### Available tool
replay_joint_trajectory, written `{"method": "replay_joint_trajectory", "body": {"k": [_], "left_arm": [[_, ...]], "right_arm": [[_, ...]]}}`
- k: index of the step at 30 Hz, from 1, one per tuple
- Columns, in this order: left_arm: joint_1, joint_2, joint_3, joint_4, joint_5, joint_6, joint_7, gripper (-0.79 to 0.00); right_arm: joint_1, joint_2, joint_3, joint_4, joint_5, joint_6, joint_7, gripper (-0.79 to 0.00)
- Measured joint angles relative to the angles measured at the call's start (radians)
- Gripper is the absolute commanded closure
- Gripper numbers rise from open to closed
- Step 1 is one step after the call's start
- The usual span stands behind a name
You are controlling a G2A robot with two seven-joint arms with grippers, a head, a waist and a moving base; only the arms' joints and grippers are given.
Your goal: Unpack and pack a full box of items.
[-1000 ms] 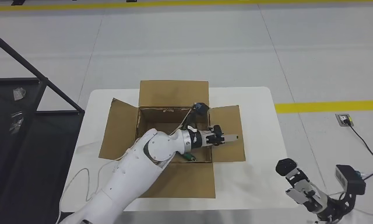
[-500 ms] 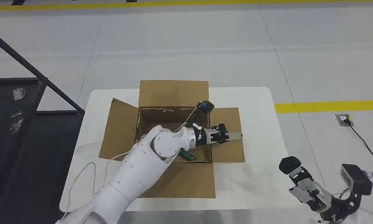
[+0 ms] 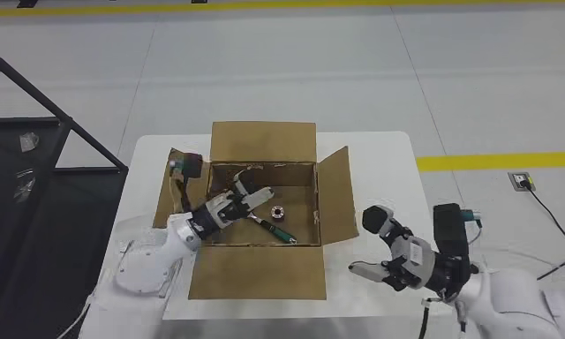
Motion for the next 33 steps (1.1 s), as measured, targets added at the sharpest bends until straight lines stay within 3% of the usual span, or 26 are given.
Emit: {"method": "replay_joint_trajectory", "body": {"k": [3, 6, 9, 12, 17, 30, 33], "left_arm": [[0.153, 0.014, -0.146, -0.105, -0.016, -0.019, 0.031, -0.785], [0.284, 0.021, -0.27, -0.148, -0.029, -0.04, 0.068, -0.785], [0.389, 0.023, -0.362, -0.138, -0.049, -0.059, 0.107, -0.785], [0.452, 0.024, -0.401, -0.103, -0.086, -0.087, 0.112, -0.785], [0.467, 0.027, -0.398, -0.09, -0.087, -0.11, 0.065, -0.785], [0.467, 0.027, -0.398, -0.09, -0.087, -0.11, 0.07, -0.785], [0.458, 0.027, -0.39, -0.081, -0.103, -0.072, 0.082, -0.785]], "right_arm": [[0.14, -0.014, -0.169, 0.026, -0.124, 0.095, 0.059, -0.785], [0.308, -0.04, -0.358, 0.115, -0.261, 0.201, 0.103, -0.785], [0.474, -0.083, -0.547, 0.248, -0.364, 0.308, 0.1, -0.785], [0.618, -0.133, -0.699, 0.41, -0.401, 0.392, 0.076, -0.785], [0.76, -0.197, -0.829, 0.625, -0.393, 0.476, 0.028, -0.785], [0.752, -0.196, -0.829, 0.614, -0.392, 0.467, 0.028, -0.785], [0.779, -0.217, -0.853, 0.679, -0.37, 0.471, 0.047, -0.785]]}}
